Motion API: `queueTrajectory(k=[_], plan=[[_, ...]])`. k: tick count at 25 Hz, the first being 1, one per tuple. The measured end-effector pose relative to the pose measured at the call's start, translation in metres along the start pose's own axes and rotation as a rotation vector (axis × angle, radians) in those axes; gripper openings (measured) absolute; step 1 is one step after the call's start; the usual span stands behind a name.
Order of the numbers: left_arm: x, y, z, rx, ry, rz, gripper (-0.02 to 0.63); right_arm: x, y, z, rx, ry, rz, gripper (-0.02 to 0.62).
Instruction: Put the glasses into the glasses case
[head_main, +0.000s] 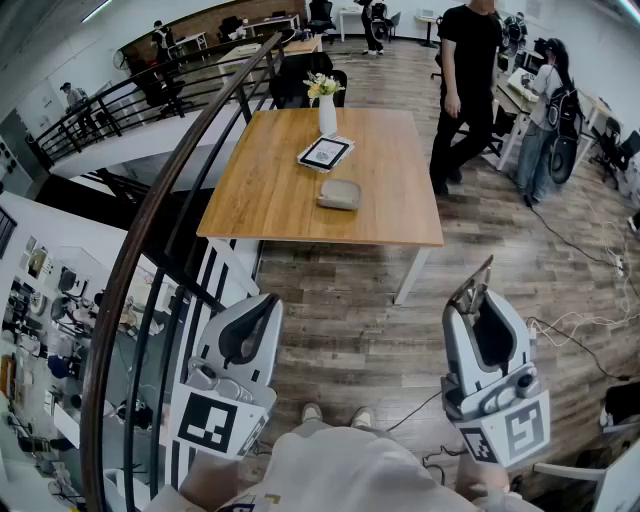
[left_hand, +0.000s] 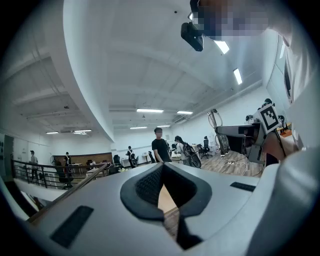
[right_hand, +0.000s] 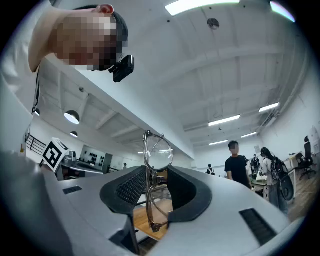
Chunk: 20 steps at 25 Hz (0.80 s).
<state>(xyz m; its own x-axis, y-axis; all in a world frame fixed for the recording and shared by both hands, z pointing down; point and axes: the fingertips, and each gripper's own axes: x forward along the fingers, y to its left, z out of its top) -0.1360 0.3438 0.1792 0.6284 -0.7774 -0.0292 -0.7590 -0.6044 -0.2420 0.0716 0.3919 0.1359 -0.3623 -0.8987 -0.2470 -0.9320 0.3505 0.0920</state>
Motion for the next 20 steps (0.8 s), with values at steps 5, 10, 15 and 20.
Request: queueTrajectory(k=[5, 10, 15, 20], plan=[[0.011, -0.008, 0.004, -0.004, 0.000, 0.003, 0.017, -0.002, -0.011, -0.004, 0.004, 0.012, 0.012, 0.158], [0.020, -0.015, 0.009, -0.008, -0.003, 0.008, 0.017, -0.004, -0.022, -0.008, 0.010, 0.023, 0.020, 0.160], [0.029, -0.029, 0.007, 0.005, 0.011, 0.002, 0.017, -0.009, -0.035, -0.014, 0.005, 0.027, 0.025, 0.160], [0.036, -0.041, 0.009, 0.014, 0.006, 0.006, 0.017, -0.016, -0.046, -0.019, 0.003, 0.037, 0.034, 0.160]])
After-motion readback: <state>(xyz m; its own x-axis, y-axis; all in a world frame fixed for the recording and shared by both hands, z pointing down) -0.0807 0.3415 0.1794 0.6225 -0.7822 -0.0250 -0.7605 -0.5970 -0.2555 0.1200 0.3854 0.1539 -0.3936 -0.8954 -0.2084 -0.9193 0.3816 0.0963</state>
